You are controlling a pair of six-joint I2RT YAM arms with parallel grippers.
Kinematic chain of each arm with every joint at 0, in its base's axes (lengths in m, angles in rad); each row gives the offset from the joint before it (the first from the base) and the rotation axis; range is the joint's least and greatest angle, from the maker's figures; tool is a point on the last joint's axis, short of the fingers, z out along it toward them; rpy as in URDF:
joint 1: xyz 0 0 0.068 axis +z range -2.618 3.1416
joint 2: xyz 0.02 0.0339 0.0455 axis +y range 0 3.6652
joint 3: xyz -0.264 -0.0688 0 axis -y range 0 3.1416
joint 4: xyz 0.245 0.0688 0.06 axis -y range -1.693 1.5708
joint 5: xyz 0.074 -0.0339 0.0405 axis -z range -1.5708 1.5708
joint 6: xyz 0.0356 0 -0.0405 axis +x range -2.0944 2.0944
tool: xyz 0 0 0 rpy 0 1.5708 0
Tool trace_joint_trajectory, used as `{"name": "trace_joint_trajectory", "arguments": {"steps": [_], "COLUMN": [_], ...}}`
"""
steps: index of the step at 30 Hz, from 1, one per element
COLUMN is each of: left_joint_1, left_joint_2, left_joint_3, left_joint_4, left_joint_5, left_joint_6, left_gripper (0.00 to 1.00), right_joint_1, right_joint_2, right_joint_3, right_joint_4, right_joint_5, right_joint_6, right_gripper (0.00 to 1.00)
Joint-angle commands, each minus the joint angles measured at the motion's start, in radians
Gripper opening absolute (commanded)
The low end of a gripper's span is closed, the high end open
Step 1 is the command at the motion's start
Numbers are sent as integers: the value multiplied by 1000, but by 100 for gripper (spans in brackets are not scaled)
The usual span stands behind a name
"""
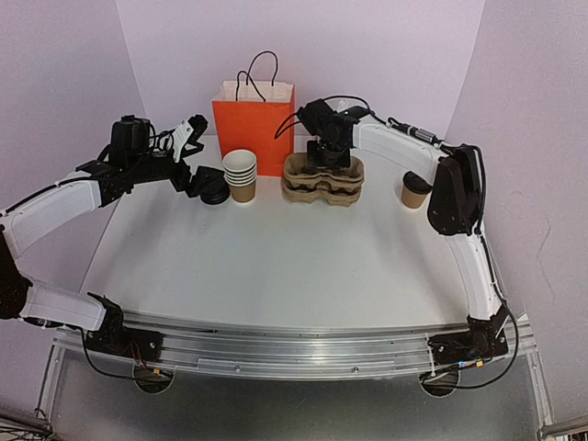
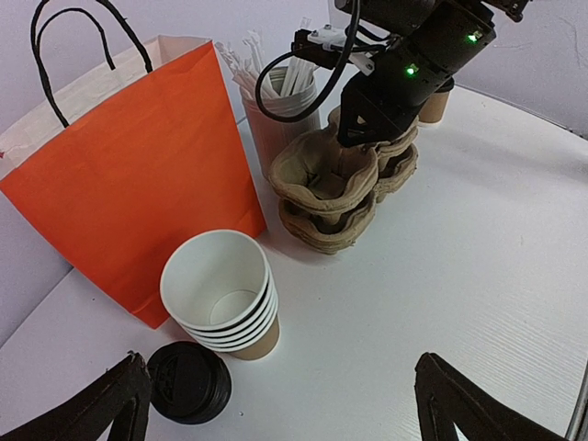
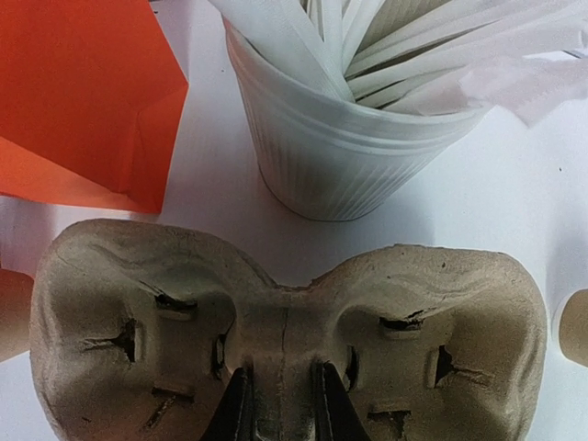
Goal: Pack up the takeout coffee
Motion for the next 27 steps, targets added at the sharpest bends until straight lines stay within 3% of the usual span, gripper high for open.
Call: {"name": "trace_joint_trajectory", "arguments": {"steps": [1,7,15,22,24,27], "left_joint_1": [5,5,6,7,7,7], "left_joint_2": [-9,-8,-9,-10,-10,-8], "left_joint_3": [-8,-8,-12,-16,-15,-13], "left_joint_4": [36,33,36,34,34,32], "left_joint_5": [10,13,19,24,25,28], "left_joint_6": [12,12,10,7,6,6], "left_gripper": [100,100,99,100,100,100], "right_joint_1": [0,-1,-12,-11,-11,-11], "right_joint_2": [-20,0,22,15,11,12], "right_joint_3": [-4,-2,-34,-35,-43,-44], "right_joint_4": [4,5,5,2,2,2], "right_joint_5": [-13,-27,-76,-61,-55,-52], "right_joint_6": [22,17,141,123,120,109], "right_gripper": [0,0,0,19,18,4]}}
